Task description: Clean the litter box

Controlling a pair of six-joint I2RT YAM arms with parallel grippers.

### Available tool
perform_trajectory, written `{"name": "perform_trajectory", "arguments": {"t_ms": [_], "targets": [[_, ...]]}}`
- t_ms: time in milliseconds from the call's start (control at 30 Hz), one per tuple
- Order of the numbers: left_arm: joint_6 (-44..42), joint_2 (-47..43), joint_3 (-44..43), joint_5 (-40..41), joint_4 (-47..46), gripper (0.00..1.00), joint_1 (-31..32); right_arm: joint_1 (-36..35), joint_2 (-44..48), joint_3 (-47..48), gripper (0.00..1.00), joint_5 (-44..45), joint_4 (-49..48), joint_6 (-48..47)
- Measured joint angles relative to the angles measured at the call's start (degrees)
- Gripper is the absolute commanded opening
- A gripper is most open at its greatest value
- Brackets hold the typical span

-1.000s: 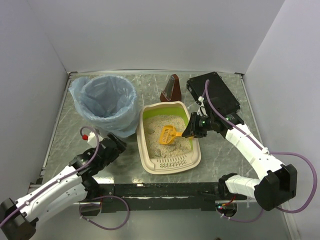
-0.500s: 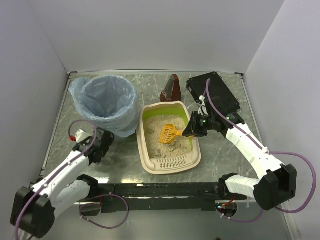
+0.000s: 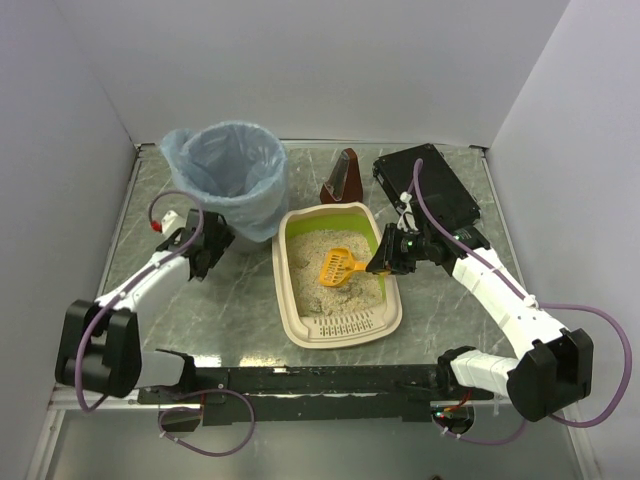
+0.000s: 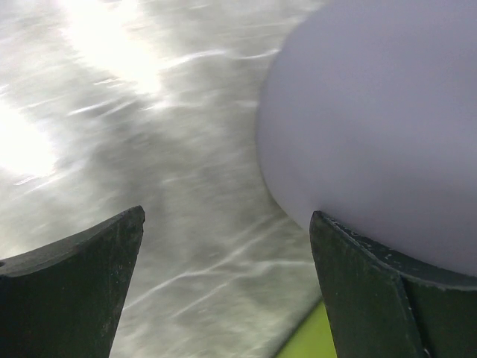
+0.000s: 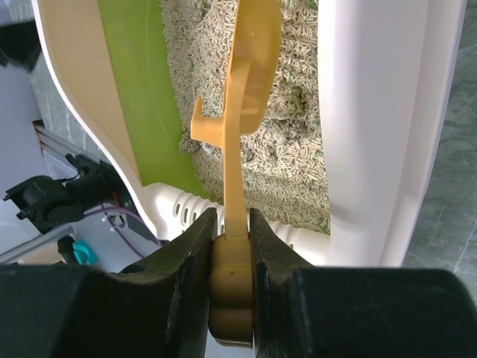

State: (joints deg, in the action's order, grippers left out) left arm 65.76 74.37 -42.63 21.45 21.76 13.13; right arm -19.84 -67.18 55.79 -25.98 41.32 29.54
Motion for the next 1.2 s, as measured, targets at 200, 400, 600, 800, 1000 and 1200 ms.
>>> {"name": "perform_trajectory", "arguments": {"t_ms": [200,400,600,800,1000,1200], "targets": [[-3.4,6.7,-5.0,-3.8,-4.1,0.97,0.0,0.3,0.0,0.0,0.0,0.0,-0.1,0.0],[-8.2,-5.4,3.2,-8.5,-3.9,0.97,0.6,0.4,0.0,0.0,0.0,-0.1,-0.2,-1.1],[-9.7,-25.2,14.0,-19.2,-4.3,0.97,11.7,0.4,0.2,-0.1,0.0,0.3,-1.1,-2.0],[-7.8,-24.1,12.8,-17.6,-4.0,0.97,24.3,0.5,0.1,-1.0,0.0,-0.5,-2.5,-2.9],[-8.1,-2.8,-12.3,-1.6,9.8,0.97,34.3,0.7,0.7,-2.1,0.0,0.2,-3.4,-3.7],[-9.8,3.6,-20.7,5.5,19.2,0.97,36.6,0.7,2.3,-3.3,0.0,0.9,-4.1,-3.7]]}}
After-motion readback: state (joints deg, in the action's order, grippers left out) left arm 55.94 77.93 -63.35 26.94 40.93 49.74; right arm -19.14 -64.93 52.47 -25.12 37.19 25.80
